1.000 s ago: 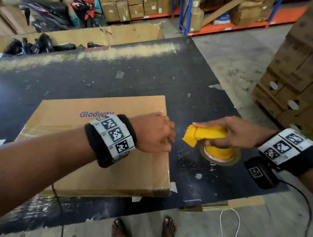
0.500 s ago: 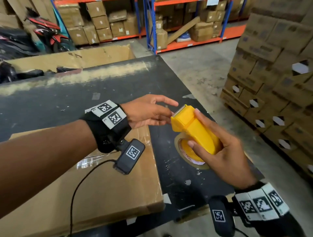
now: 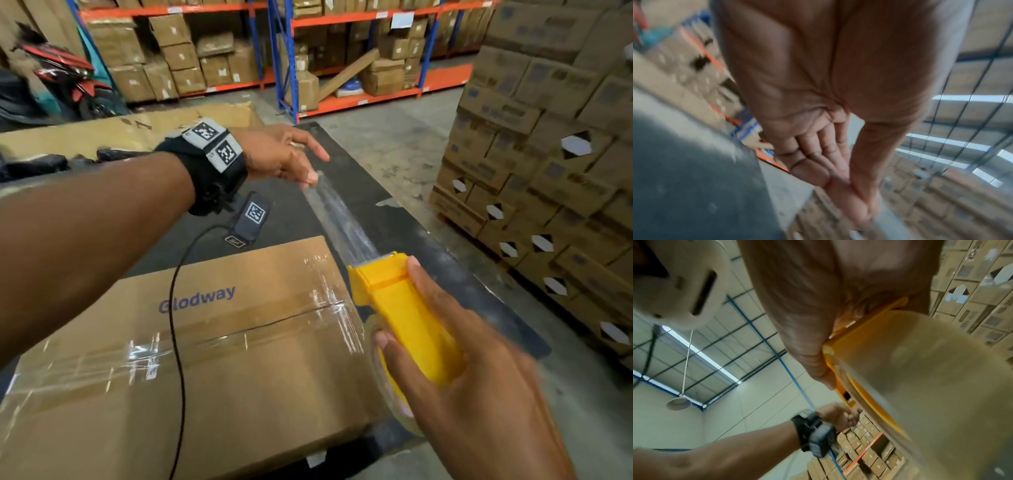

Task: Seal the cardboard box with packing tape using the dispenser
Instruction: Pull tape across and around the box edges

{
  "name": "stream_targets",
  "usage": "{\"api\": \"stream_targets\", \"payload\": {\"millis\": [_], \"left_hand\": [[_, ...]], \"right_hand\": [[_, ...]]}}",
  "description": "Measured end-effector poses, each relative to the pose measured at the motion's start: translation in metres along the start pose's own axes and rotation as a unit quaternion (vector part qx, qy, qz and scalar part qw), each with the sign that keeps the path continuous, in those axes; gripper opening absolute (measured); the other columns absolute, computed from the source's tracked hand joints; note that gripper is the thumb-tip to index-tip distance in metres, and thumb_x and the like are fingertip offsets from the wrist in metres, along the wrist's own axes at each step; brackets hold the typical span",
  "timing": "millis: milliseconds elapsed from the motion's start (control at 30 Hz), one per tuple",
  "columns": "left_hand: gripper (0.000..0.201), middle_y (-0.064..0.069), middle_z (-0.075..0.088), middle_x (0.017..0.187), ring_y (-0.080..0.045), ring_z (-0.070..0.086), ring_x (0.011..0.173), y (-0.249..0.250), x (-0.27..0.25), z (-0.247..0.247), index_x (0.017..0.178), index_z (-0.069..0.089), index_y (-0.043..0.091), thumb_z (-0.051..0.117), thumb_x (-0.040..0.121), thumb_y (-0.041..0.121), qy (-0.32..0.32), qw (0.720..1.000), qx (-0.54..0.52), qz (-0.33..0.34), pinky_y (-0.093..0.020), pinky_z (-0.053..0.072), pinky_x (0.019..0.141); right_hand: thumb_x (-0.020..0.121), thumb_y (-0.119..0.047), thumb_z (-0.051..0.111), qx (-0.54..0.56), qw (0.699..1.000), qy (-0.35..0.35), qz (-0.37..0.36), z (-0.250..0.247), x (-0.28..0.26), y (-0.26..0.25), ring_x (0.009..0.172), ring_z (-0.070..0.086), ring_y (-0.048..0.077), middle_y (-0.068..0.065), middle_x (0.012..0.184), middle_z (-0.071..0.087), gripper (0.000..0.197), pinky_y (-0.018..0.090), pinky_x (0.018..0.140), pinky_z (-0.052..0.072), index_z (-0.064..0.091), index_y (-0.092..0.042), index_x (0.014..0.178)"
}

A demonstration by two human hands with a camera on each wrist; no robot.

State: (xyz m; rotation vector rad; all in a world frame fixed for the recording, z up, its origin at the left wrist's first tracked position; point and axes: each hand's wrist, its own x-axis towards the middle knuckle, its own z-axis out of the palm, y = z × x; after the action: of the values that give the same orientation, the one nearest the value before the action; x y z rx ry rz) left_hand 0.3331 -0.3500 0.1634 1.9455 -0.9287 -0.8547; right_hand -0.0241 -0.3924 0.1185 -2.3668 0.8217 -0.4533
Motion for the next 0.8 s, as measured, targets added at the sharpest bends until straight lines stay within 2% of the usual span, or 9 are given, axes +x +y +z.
{"api": "stream_targets", "payload": {"millis": [100,167,233,300,400,467,567,700,800], "left_hand": [[0.042,0.001,0.079,0.071,-0.003,0.074,0.073,-0.032,0.017,-0.006,0.128,0.06,0.008,0.07,0.088,0.0,-0.016,0.996,0.088,-0.007,-0.023,0.05,0.075],[0.041,0.002,0.079,0.075,0.002,0.072,0.069,-0.052,0.029,0.0,0.126,0.062,0.014,0.071,0.087,0.005,-0.017,0.992,0.125,-0.009,-0.025,0.05,0.073],[0.043,-0.002,0.079,0.085,0.004,0.072,0.068,-0.068,0.039,0.004,0.126,0.063,0.017,0.072,0.085,0.007,-0.007,0.989,0.146,-0.012,-0.025,0.05,0.074],[0.046,-0.002,0.078,0.087,0.0,0.072,0.073,-0.082,0.048,0.007,0.128,0.063,0.016,0.074,0.084,0.009,-0.012,0.987,0.16,-0.018,-0.027,0.048,0.079],[0.048,0.006,0.076,0.076,-0.009,0.07,0.081,-0.099,0.059,0.013,0.128,0.063,0.016,0.077,0.082,0.012,-0.032,0.982,0.18,-0.041,-0.03,0.047,0.087],[0.047,0.01,0.076,0.07,-0.009,0.069,0.083,-0.107,0.062,0.02,0.126,0.064,0.019,0.078,0.081,0.016,-0.043,0.977,0.203,-0.05,-0.034,0.048,0.094],[0.047,0.005,0.079,0.083,-0.011,0.069,0.087,-0.111,0.066,0.027,0.127,0.064,0.019,0.075,0.082,0.013,-0.07,0.967,0.239,-0.047,-0.037,0.048,0.104],[0.05,-0.004,0.078,0.111,-0.017,0.068,0.101,-0.106,0.066,0.039,0.133,0.061,0.019,0.073,0.084,0.018,-0.074,0.926,0.371,-0.007,-0.034,0.048,0.103],[0.047,-0.004,0.074,0.117,-0.025,0.068,0.112,-0.104,0.061,0.042,0.13,0.062,0.02,0.073,0.085,0.026,-0.033,0.89,0.454,0.024,-0.038,0.05,0.1]], "right_hand": [[0.072,-0.085,0.039,-0.029,0.999,-0.034,0.018,0.011,0.0,-0.017,0.075,0.047,0.005,-0.015,0.085,0.052,0.082,0.033,0.074,0.044,-0.002,-0.073,0.142],[0.073,-0.08,0.036,-0.062,0.993,-0.093,0.034,0.02,0.007,-0.031,0.085,0.048,0.011,-0.014,0.093,0.05,0.084,0.034,0.082,0.046,-0.005,-0.07,0.145],[0.077,-0.078,0.037,-0.075,0.991,-0.105,0.037,0.028,0.014,-0.04,0.096,0.056,0.014,-0.012,0.098,0.05,0.084,0.035,0.089,0.047,-0.005,-0.066,0.149],[0.083,-0.075,0.041,-0.079,0.991,-0.1,0.035,0.036,0.018,-0.043,0.105,0.061,0.016,-0.008,0.105,0.057,0.082,0.036,0.089,0.048,-0.001,-0.061,0.151],[0.085,-0.075,0.043,-0.084,0.991,-0.093,0.039,0.047,0.021,-0.046,0.108,0.063,0.018,-0.005,0.116,0.064,0.082,0.037,0.09,0.051,0.004,-0.054,0.154],[0.086,-0.074,0.043,-0.086,0.99,-0.099,0.045,0.049,0.021,-0.047,0.11,0.063,0.019,-0.004,0.12,0.064,0.082,0.039,0.092,0.051,0.006,-0.052,0.155],[0.086,-0.074,0.042,-0.101,0.986,-0.118,0.056,0.053,0.021,-0.047,0.111,0.062,0.02,-0.004,0.118,0.061,0.083,0.038,0.091,0.05,0.001,-0.052,0.155],[0.086,-0.073,0.043,-0.101,0.984,-0.131,0.07,0.057,0.018,-0.046,0.113,0.061,0.024,-0.004,0.116,0.058,0.081,0.041,0.092,0.05,0.0,-0.056,0.152],[0.086,-0.073,0.043,-0.099,0.984,-0.128,0.072,0.057,0.017,-0.047,0.114,0.06,0.026,-0.004,0.117,0.058,0.081,0.042,0.093,0.05,0.0,-0.056,0.153]]}}
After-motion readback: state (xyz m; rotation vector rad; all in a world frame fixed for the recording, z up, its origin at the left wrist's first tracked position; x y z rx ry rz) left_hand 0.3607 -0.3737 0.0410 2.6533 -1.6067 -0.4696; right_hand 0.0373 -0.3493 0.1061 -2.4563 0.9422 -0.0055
